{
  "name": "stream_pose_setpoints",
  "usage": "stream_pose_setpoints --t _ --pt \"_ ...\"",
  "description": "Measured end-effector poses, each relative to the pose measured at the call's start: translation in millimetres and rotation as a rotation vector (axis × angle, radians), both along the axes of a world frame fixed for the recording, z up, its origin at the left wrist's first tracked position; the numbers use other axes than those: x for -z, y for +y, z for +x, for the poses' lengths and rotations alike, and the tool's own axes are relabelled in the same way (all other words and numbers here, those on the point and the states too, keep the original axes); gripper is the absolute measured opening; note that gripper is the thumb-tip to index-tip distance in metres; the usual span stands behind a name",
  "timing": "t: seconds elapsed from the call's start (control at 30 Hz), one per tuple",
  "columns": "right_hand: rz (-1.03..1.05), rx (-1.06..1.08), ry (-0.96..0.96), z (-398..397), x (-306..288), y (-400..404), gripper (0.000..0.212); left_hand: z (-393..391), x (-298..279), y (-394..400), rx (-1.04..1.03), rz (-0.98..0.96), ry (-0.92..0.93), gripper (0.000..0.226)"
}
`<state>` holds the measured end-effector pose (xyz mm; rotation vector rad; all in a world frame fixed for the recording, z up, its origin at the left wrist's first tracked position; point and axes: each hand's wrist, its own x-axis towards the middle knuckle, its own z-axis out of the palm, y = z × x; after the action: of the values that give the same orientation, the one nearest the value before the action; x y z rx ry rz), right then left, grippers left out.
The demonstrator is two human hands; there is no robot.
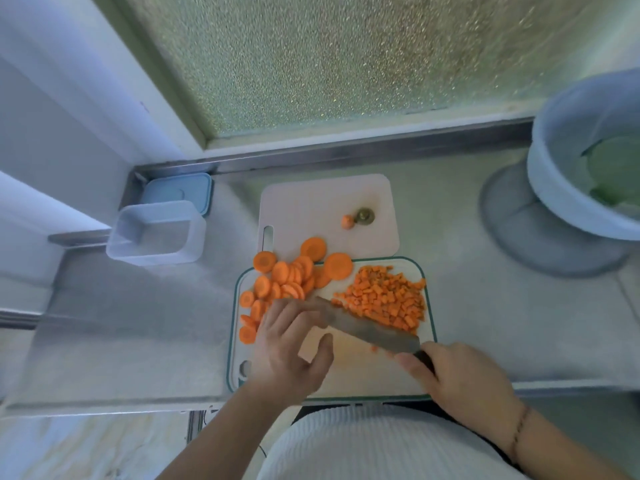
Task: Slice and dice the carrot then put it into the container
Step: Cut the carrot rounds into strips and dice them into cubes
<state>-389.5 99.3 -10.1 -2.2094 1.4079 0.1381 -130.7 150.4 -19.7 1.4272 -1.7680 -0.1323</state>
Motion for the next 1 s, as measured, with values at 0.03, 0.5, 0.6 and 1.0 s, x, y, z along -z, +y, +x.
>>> stream_pose_setpoints --t 0.03,0.5,0.6,1.0 --pt "-0.08 -0.04 0.034 -3 0 -4 0.073 -3 1 -8 0.027 0.062 -0.067 0.009" --pt "-0.322 -0.292 0.134 -14 11 -44 0.088 -47 41 -84 0.042 0.688 -0.215 0.045" --pt "-0.335 -0.394 0.125 -16 5 -48 0.097 -53 45 -87 -0.02 0.601 -0.201 0.04" --pt "-0.212 -0.375 0.065 -25 6 -53 0.11 -30 31 -121 -0.031 0.398 -0.348 0.02"
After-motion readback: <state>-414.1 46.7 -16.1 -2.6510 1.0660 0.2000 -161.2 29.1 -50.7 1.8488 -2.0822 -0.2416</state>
